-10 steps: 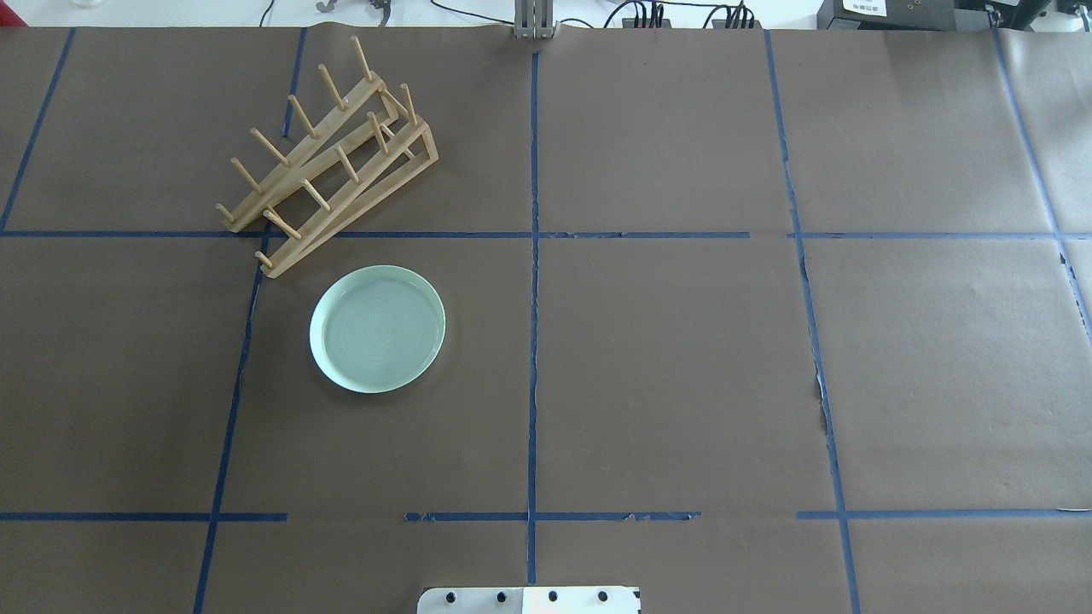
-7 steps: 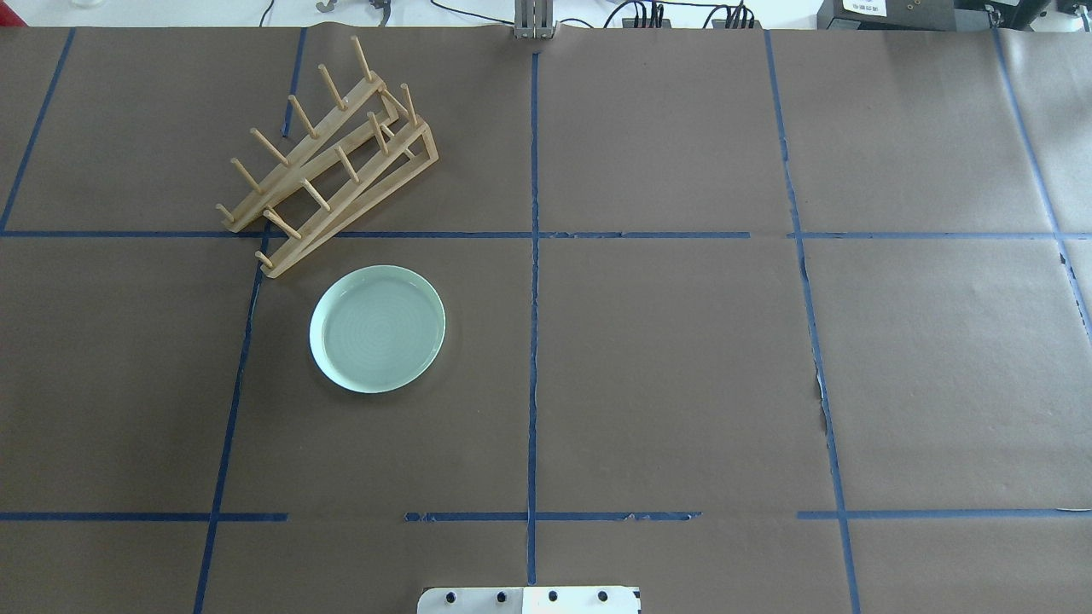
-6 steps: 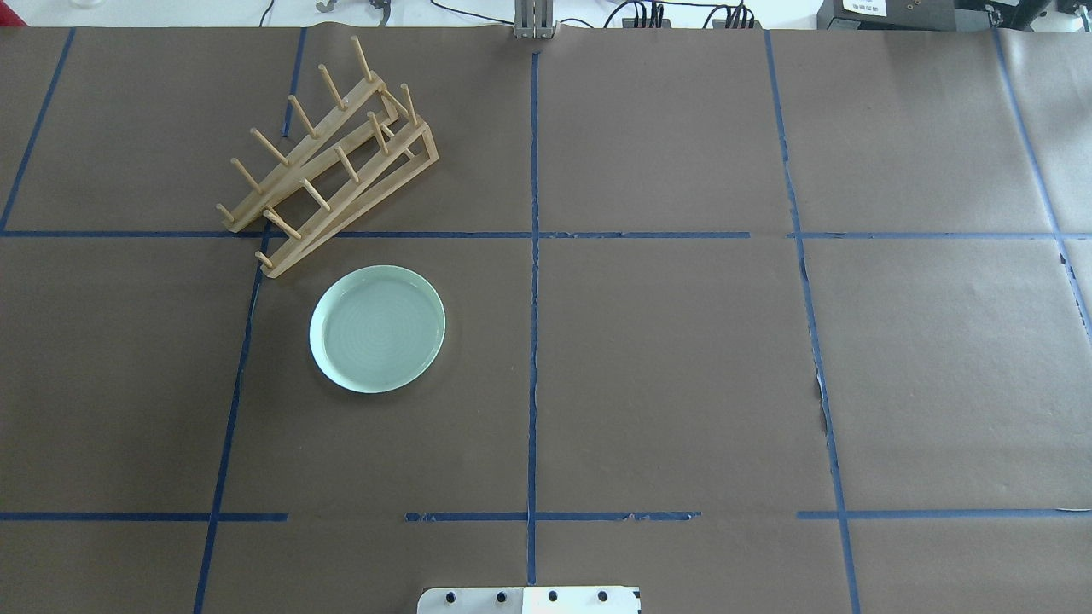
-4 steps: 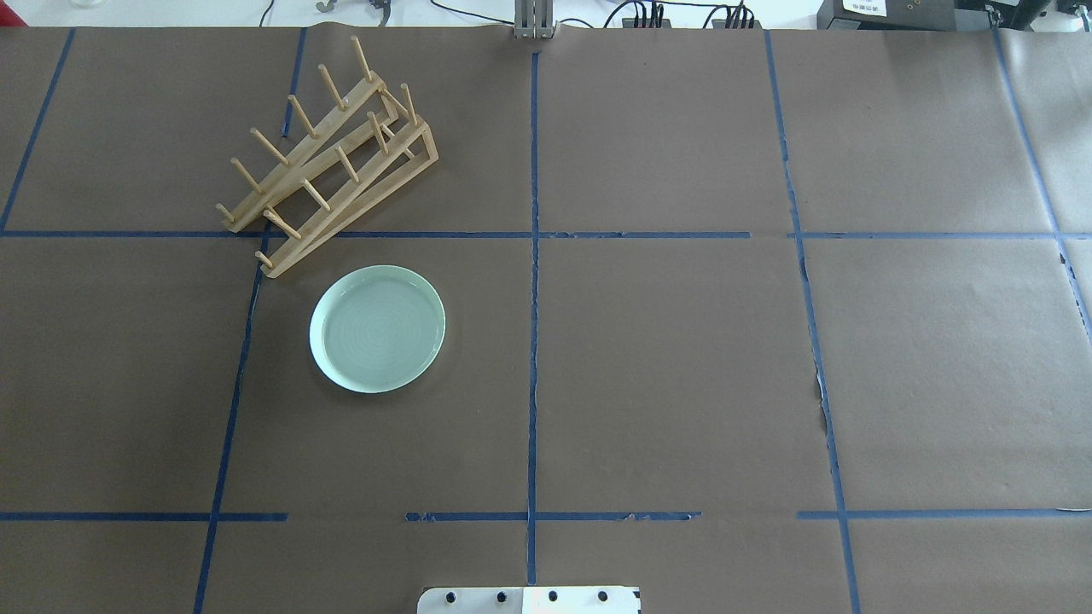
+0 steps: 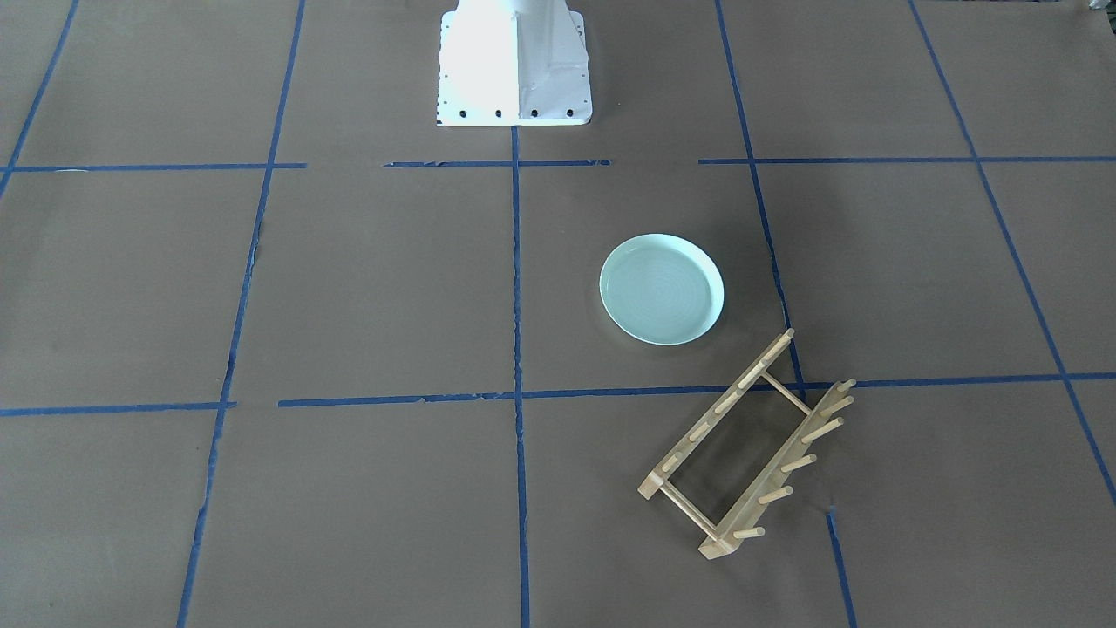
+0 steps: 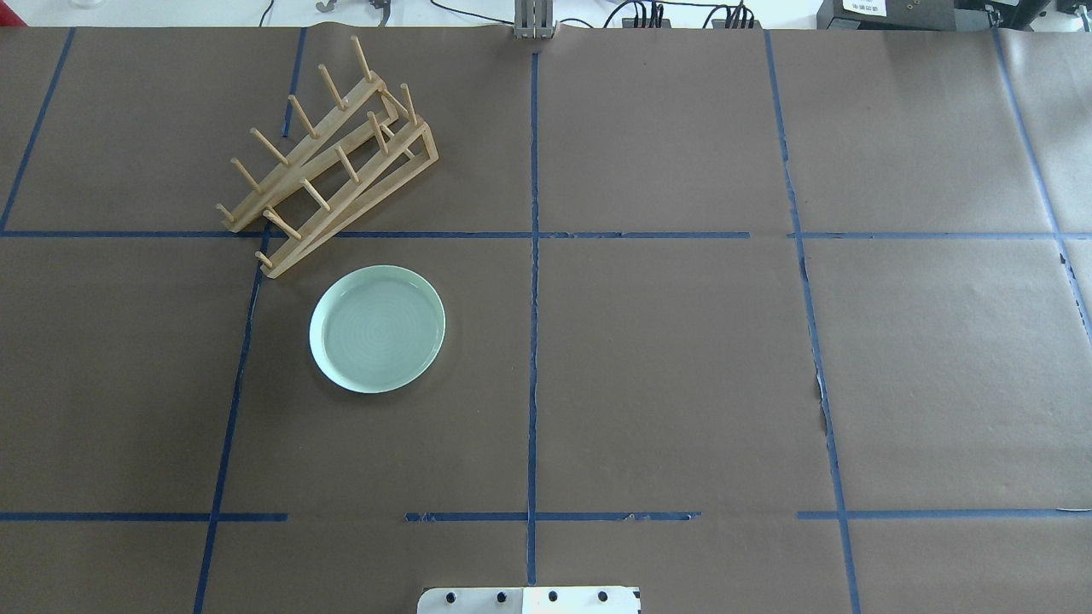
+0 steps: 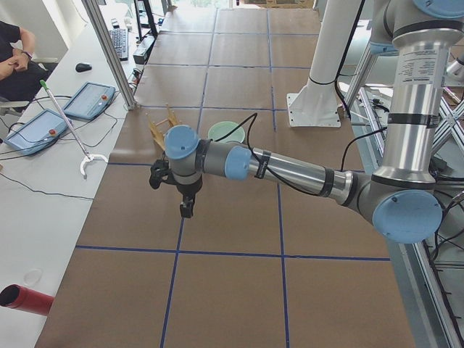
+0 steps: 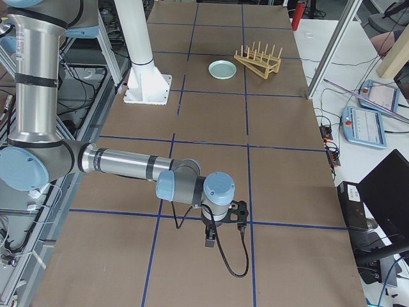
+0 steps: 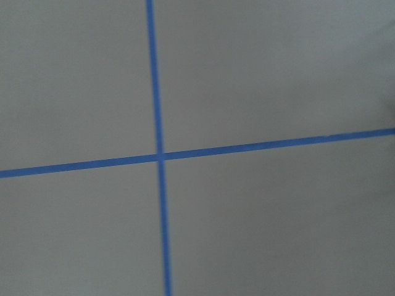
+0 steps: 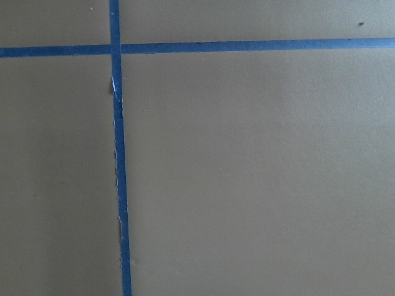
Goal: Place plate on rack
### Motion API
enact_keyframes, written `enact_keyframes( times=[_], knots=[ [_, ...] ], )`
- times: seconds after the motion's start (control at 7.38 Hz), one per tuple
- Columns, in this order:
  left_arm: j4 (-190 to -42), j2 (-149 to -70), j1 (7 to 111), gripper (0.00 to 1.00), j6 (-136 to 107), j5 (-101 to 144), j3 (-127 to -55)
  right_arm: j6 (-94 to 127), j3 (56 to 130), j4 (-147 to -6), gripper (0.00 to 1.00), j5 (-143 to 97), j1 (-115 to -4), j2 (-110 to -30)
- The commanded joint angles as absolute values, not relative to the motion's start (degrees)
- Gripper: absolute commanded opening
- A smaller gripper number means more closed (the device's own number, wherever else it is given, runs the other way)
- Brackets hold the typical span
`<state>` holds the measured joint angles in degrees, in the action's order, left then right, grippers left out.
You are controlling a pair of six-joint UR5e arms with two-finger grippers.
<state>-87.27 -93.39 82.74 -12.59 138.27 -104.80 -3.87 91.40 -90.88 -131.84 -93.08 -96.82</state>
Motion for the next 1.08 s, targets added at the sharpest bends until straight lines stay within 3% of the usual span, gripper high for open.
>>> enact_keyframes(
  times=[0.0,0.41,0.68,0.95],
  knots=[
    [-88.59,-98.4,71.96,1.0,-33.58,138.35,-111.35,-3.87,91.41,-90.88,1.0,-131.84,-93.08,-96.86],
    [-87.11,-114.73,52.46,1.0,-62.31,128.21,-108.56,-3.87,91.41,-90.88,1.0,-131.84,-93.08,-96.85],
    [-85.43,-123.62,40.74,1.0,-68.37,120.63,-100.86,-3.87,91.41,-90.88,1.0,-131.84,-93.08,-96.85],
    [-87.71,-130.23,35.69,0.99,-67.95,116.55,-89.88,-3.87,91.41,-90.88,1.0,-131.84,-93.16,-96.86]
  ],
)
